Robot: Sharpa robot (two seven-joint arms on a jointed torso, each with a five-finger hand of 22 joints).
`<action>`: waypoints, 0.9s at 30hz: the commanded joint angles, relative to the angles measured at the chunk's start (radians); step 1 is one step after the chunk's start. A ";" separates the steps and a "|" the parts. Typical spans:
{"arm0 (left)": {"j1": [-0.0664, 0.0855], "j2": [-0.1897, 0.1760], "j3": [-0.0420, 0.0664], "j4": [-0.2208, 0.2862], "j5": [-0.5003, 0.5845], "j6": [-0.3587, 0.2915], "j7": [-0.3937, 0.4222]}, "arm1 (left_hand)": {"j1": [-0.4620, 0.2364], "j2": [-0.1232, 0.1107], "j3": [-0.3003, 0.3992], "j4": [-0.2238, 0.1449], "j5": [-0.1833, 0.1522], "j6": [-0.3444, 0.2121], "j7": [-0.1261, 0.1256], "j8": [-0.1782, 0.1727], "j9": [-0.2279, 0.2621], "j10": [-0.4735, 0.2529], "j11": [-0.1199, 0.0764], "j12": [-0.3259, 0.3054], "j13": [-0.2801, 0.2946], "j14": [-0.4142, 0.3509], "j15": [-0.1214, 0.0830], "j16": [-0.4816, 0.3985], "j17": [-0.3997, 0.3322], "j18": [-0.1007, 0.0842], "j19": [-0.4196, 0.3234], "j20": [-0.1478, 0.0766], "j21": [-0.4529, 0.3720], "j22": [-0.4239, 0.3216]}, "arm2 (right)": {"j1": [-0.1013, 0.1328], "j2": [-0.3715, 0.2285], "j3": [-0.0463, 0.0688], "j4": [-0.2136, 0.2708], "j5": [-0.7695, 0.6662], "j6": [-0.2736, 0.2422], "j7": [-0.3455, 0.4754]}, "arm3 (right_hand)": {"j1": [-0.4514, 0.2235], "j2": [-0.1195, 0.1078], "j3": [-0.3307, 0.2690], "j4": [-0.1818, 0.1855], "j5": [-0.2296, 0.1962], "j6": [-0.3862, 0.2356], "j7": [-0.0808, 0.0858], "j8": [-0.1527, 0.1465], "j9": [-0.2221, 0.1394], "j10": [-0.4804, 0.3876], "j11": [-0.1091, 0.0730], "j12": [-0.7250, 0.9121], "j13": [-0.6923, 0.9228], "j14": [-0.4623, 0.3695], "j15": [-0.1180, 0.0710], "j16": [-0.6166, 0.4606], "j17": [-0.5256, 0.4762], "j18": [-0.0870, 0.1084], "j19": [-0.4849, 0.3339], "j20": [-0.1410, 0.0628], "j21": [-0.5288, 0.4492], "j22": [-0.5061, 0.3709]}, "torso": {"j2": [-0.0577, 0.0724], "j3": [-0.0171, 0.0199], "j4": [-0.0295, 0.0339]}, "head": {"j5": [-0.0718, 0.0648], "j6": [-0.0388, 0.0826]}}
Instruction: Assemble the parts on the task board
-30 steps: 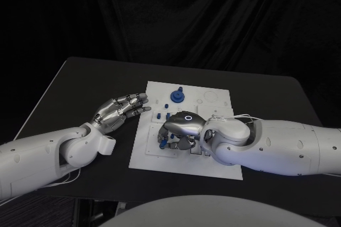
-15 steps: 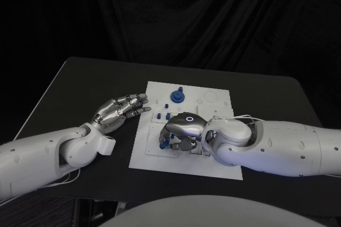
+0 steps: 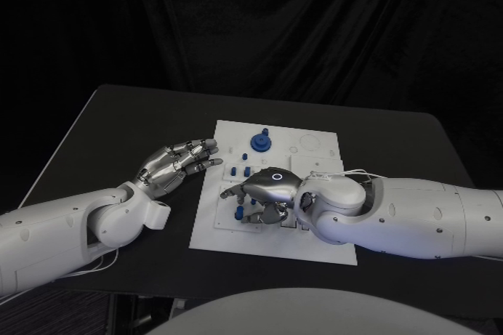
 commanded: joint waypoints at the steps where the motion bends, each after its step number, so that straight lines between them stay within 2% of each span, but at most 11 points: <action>1: -0.002 0.002 0.001 0.000 0.004 0.015 0.006 | -0.010 0.002 0.008 0.000 -0.004 0.001 0.006 0.005 -0.001 0.000 0.005 0.003 0.001 -0.001 0.007 0.005 0.001 -0.001 0.006 0.001 0.000 -0.001 | -0.003 -0.001 0.000 0.000 -0.002 -0.022 0.002 | -0.013 -0.001 -0.020 0.009 -0.013 -0.040 -0.008 -0.004 -0.023 -0.010 0.001 0.014 0.007 -0.005 0.006 -0.006 -0.002 0.011 -0.003 0.004 -0.006 0.092 | 0.000 -0.0002 0.0010 | -0.001 0.000; 5: -0.003 0.001 0.001 0.000 0.004 0.015 0.006 | -0.011 0.002 0.008 0.000 -0.005 0.001 0.006 0.006 -0.001 0.000 0.005 0.003 0.001 -0.002 0.007 0.005 0.001 -0.002 0.006 0.001 0.000 -0.002 | -0.003 -0.016 0.000 0.011 0.013 -0.060 0.012 | -0.012 -0.001 -0.029 0.014 -0.014 -0.015 -0.002 0.002 -0.022 -0.007 0.001 0.030 0.015 -0.004 0.007 -0.002 0.001 0.011 -0.002 0.005 -0.006 0.092 | 0.000 0.0005 0.0004 | -0.001 0.000; 11: -0.003 -0.003 0.001 0.001 0.004 0.013 0.006 | -0.012 0.002 0.008 0.000 -0.006 0.001 0.006 0.006 -0.001 0.000 0.005 0.003 0.001 -0.002 0.007 0.005 0.001 -0.002 0.006 0.001 0.000 -0.002 | 0.008 -0.083 0.005 0.069 0.037 -0.147 0.024 | 0.030 0.015 -0.025 0.002 0.029 0.155 0.026 0.043 0.003 -0.003 -0.004 0.075 0.036 0.002 0.003 0.010 0.009 0.010 0.005 0.003 0.009 0.096 | 0.000 0.0012 0.0015 | -0.006 0.000; 14: -0.003 -0.007 0.001 0.003 0.004 0.011 0.006 | -0.012 0.002 0.008 0.000 -0.006 0.001 0.006 0.006 -0.001 0.001 0.005 0.005 0.001 -0.001 0.007 0.006 0.001 -0.002 0.006 0.001 0.000 -0.001 | 0.037 -0.138 0.007 0.117 0.071 -0.191 0.029 | 0.088 0.025 0.012 -0.030 0.151 0.240 0.046 0.073 0.010 0.019 -0.009 0.100 0.044 0.001 -0.005 0.010 0.008 0.008 0.007 -0.003 0.015 0.098 | 0.000 0.0016 0.0015 | -0.009 0.000; 19: -0.004 -0.011 0.001 0.006 0.004 0.005 0.005 | -0.013 0.003 0.009 0.001 -0.005 0.001 0.007 0.006 -0.001 0.002 0.005 0.007 0.001 0.000 0.007 0.008 0.002 -0.002 0.007 0.001 0.001 0.000 | 0.094 -0.255 0.007 0.201 0.143 -0.219 0.019 | 0.105 0.018 0.048 -0.036 0.175 0.284 0.056 0.076 -0.002 0.064 -0.032 0.172 0.076 -0.017 -0.023 -0.018 -0.019 0.014 -0.007 -0.017 -0.012 0.091 | -0.001 0.0015 -0.0003 | -0.019 0.000; 21: -0.004 -0.012 0.001 0.007 0.005 0.002 0.004 | -0.015 0.003 0.009 0.002 -0.001 0.003 0.007 0.008 -0.001 0.004 0.005 0.009 0.002 0.002 0.007 0.010 0.002 -0.002 0.010 0.001 0.001 0.001 | 0.114 -0.313 0.003 0.231 0.209 -0.212 0.015 | 0.110 0.015 0.055 -0.043 0.173 0.348 0.055 0.088 -0.003 0.079 -0.069 0.386 0.211 -0.041 -0.055 -0.063 -0.060 0.019 -0.030 -0.040 -0.062 0.080 | -0.003 0.0009 -0.0005 | -0.029 0.000; 22: -0.004 -0.013 0.001 0.007 0.005 0.000 0.004 | -0.015 0.003 0.009 0.002 -0.001 0.003 0.007 0.008 -0.001 0.004 0.005 0.009 0.002 0.002 0.007 0.010 0.002 -0.002 0.010 0.001 0.001 0.001 | 0.119 -0.332 0.002 0.238 0.234 -0.203 0.011 | 0.108 0.020 0.057 -0.040 0.174 0.378 0.055 0.098 0.003 0.045 -0.070 0.485 0.284 -0.045 -0.063 -0.074 -0.068 0.017 -0.036 -0.040 -0.079 0.076 | -0.003 0.0007 -0.0001 | -0.033 0.000; 23: -0.004 -0.013 0.001 0.007 0.005 -0.002 0.004 | -0.016 0.002 0.009 0.003 0.002 0.003 0.007 0.009 -0.001 0.005 0.005 0.011 0.002 0.003 0.007 0.011 0.002 -0.002 0.010 0.001 0.001 0.001 | 0.124 -0.354 0.001 0.245 0.263 -0.188 0.003 | 0.096 0.017 0.051 -0.031 0.159 0.401 0.057 0.106 0.009 0.025 -0.076 0.571 0.345 -0.035 -0.051 -0.063 -0.057 0.019 -0.030 -0.048 -0.068 0.079 | -0.003 0.0007 0.0002 | -0.034 0.000; 24: -0.004 -0.012 0.001 0.007 0.005 -0.003 0.003 | -0.018 0.002 0.010 0.003 0.005 0.004 0.007 0.010 -0.001 0.006 0.005 0.012 0.002 0.004 0.007 0.012 0.002 -0.002 0.012 0.001 0.002 0.001 | 0.128 -0.375 0.000 0.250 0.289 -0.167 -0.010 | 0.070 0.023 0.037 -0.010 0.134 0.436 0.049 0.122 0.022 0.118 -0.083 0.811 0.585 0.001 -0.056 -0.011 -0.003 0.009 0.000 -0.048 0.001 0.096 | -0.002 0.0007 0.0004 | -0.037 0.000; 26: -0.004 -0.011 0.001 0.006 0.005 -0.004 0.003 | -0.018 0.002 0.010 0.004 0.006 0.004 0.007 0.010 -0.001 0.007 0.005 0.014 0.002 0.005 0.007 0.013 0.003 -0.002 0.012 0.001 0.002 0.002 | 0.131 -0.409 -0.002 0.255 0.323 -0.126 -0.044 | 0.045 0.035 0.017 0.016 0.113 0.445 0.035 0.151 0.044 0.247 -0.088 1.001 0.826 0.049 -0.070 0.066 0.076 -0.005 0.041 -0.057 0.095 0.117 | -0.002 0.0005 -0.0003 | -0.039 0.000; 27: -0.004 -0.010 0.001 0.006 0.005 -0.004 0.002 | -0.018 0.002 0.010 0.004 0.006 0.004 0.007 0.010 -0.001 0.007 0.005 0.014 0.002 0.005 0.007 0.013 0.003 -0.002 0.012 0.001 0.002 0.002 | 0.131 -0.423 -0.003 0.256 0.334 -0.107 -0.062 | 0.007 0.035 -0.007 0.043 0.074 0.458 0.033 0.171 0.057 0.356 -0.089 1.080 0.956 0.093 -0.065 0.144 0.162 -0.019 0.070 -0.057 0.182 0.136 | -0.001 0.0004 -0.0001 | -0.041 0.000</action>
